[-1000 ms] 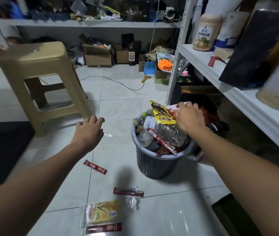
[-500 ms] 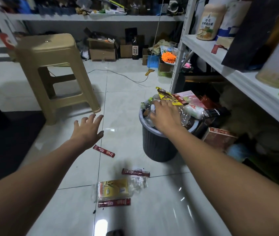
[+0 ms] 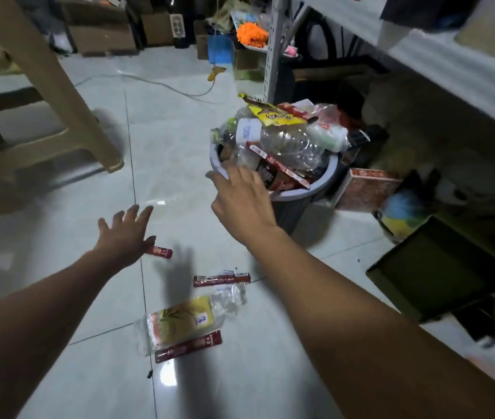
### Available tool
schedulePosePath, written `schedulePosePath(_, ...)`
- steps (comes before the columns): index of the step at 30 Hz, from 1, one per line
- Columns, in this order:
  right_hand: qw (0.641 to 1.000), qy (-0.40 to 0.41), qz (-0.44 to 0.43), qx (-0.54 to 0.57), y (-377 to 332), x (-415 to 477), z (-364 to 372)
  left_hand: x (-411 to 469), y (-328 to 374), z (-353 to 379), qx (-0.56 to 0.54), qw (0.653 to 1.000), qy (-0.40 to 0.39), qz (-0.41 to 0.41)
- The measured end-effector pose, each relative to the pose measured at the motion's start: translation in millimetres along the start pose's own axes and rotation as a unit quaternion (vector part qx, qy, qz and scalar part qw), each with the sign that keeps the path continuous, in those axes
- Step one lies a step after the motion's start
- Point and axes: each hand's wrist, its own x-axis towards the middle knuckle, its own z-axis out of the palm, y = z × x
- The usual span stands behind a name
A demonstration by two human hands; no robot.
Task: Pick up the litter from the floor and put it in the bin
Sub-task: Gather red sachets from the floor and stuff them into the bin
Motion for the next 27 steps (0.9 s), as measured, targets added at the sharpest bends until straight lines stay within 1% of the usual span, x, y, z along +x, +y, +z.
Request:
schedulePosePath(2,0.997,0.035,-0.062,-0.008,-5.2,-3.1,15.1,4.7,-4.0,15.7,0.006,1.000,-0.012,0.009)
schedulePosePath(3,0.995,0.039,-0.087,-0.007,-9.6,-4.6,22.8,5.0,-8.1,23.4,0.008,1.000,-0.022,0.010)
schedulePosePath(5,0.994,0.030,-0.108,0.000,-18.0,-5.1,32.1,6.6,-16.7,36.4,0.014,0.999,-0.031,0.012)
schedulePosePath(6,0.994,0.008,-0.107,0.006,-22.0,-5.5,37.0,8.2,-20.7,42.0,0.019,0.999,-0.031,0.014)
schedulePosePath(9,0.994,-0.065,-0.088,-0.005,-30.8,-6.3,55.0,15.9,-28.8,55.7,0.016,0.999,-0.032,0.018)
schedulePosePath(12,0.995,-0.078,-0.066,-0.013,-38.2,-11.4,77.0,25.9,-37.5,74.7,0.029,0.999,-0.033,0.032)
schedulePosePath(15,0.993,-0.109,-0.041,-0.005,-43.3,-18.1,103.9,36.6,-45.6,94.2,0.046,0.997,-0.036,0.059)
schedulePosePath(21,0.988,-0.155,0.003,0.004,-40.7,-31.8,146.0,62.8,-46.0,122.8,0.101,0.989,-0.052,0.099)
schedulePosePath(23,0.986,-0.164,0.012,0.001,-38.7,-37.3,157.6,71.4,-45.7,133.0,0.129,0.984,-0.058,0.107)
schedulePosePath(27,0.982,-0.189,0.023,-0.007,-35.3,-49.6,177.1,79.7,-45.9,149.2,0.196,0.971,-0.040,0.127)
